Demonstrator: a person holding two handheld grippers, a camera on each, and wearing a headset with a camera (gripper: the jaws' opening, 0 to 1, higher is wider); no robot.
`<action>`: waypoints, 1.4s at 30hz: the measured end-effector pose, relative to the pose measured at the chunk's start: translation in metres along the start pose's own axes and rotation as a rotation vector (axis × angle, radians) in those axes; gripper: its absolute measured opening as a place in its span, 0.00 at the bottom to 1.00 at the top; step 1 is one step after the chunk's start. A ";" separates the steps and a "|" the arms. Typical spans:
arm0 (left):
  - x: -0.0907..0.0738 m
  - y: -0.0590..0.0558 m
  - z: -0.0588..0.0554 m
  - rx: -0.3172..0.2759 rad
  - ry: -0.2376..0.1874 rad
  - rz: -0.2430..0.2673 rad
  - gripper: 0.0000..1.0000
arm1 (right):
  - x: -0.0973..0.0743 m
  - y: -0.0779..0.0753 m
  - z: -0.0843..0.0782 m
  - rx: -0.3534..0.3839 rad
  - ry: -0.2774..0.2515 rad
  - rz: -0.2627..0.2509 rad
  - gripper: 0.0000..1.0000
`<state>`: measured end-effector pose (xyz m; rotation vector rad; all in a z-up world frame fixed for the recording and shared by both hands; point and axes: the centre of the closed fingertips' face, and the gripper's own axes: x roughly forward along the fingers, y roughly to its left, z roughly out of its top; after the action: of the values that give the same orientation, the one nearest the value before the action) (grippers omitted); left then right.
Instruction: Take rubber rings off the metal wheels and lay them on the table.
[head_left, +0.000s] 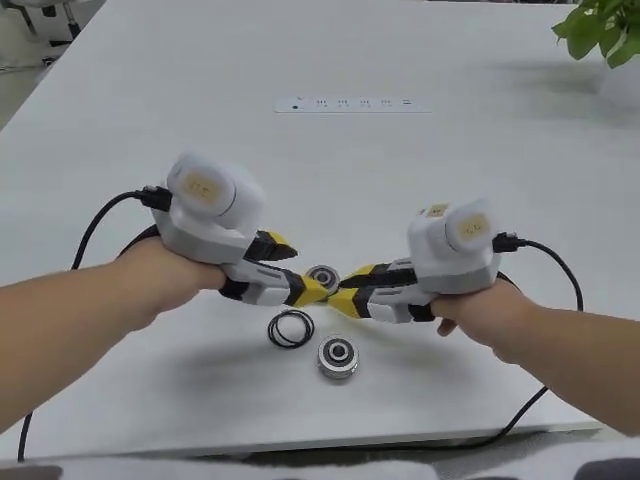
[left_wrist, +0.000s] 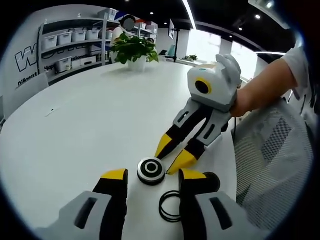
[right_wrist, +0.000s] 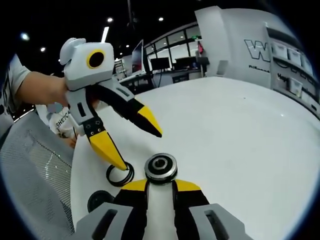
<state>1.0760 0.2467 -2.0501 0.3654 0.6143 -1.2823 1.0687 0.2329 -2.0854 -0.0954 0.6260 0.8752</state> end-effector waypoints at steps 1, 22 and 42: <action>0.001 -0.001 0.000 0.002 0.001 -0.002 0.36 | 0.000 -0.001 0.000 0.001 0.000 -0.002 0.15; 0.018 0.000 -0.004 0.022 0.036 -0.004 0.16 | 0.000 -0.002 0.000 -0.005 -0.008 -0.006 0.13; 0.018 0.008 -0.010 0.089 0.035 0.054 0.08 | -0.002 -0.007 -0.001 -0.025 -0.003 -0.043 0.00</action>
<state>1.0844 0.2405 -2.0696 0.4765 0.5744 -1.2561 1.0725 0.2261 -2.0862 -0.1300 0.6087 0.8412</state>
